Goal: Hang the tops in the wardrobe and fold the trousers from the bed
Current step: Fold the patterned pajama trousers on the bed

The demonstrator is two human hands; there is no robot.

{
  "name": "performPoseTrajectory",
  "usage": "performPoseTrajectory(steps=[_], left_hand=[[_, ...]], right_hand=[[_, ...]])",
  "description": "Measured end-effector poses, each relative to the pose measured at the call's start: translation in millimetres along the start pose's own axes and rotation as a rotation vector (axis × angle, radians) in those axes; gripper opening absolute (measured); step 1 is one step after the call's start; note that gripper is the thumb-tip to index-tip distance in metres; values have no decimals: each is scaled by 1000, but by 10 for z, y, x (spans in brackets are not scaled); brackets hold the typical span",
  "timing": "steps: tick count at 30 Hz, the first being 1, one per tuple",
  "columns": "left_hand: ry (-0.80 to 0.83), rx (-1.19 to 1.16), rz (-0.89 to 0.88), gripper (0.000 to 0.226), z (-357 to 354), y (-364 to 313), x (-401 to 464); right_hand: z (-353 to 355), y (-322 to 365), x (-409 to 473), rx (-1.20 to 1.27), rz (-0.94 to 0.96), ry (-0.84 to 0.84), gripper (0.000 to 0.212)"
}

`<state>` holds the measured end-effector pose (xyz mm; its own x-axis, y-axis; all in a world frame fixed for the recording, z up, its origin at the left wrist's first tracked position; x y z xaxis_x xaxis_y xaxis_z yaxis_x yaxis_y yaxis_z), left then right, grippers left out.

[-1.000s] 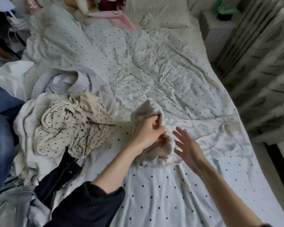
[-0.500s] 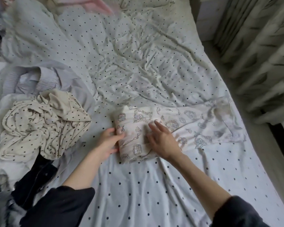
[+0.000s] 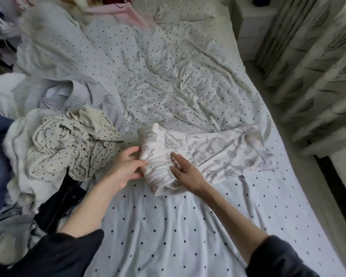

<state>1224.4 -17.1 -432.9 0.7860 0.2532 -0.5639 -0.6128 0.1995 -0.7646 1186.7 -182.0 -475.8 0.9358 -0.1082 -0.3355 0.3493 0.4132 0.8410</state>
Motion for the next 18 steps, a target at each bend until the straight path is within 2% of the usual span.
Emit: performPoseTrajectory(steps=[6,11,13,15,17,18], left_hand=[[-56,132,-193,53,391,-492,-288],[6,146,-332,46,-279,-640,-414],[97,194,-394,48,-736,-610,-444],[236,249,-382,54,-1175,-446,-432],[209,369,-385,51,-1324,-248,-322],[110,429,-409,45,-1298,-183,-245]], right_hand=[[-372,374,-234,354,-80,149,47],[136,-15,-138,689,-260,103,39],[525,-317,-76,719,-330,4,44],[918,-607,-31,698,-363,-136,47],[1133,-781,-6,563,-358,-208,45],[1197,-854,12,446,-335,-219,46]])
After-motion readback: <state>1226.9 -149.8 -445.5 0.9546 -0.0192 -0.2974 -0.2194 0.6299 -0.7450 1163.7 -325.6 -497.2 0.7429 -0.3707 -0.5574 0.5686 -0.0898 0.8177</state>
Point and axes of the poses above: each hand's wrist, its own x-axis towards the middle knuckle, its own z-axis out of the back of the hand, y = z × x, the point moved 6 cm from there along x, towards the middle knuckle, and after that the axes turned 13 degrees about -y, right-handed, at the moved point
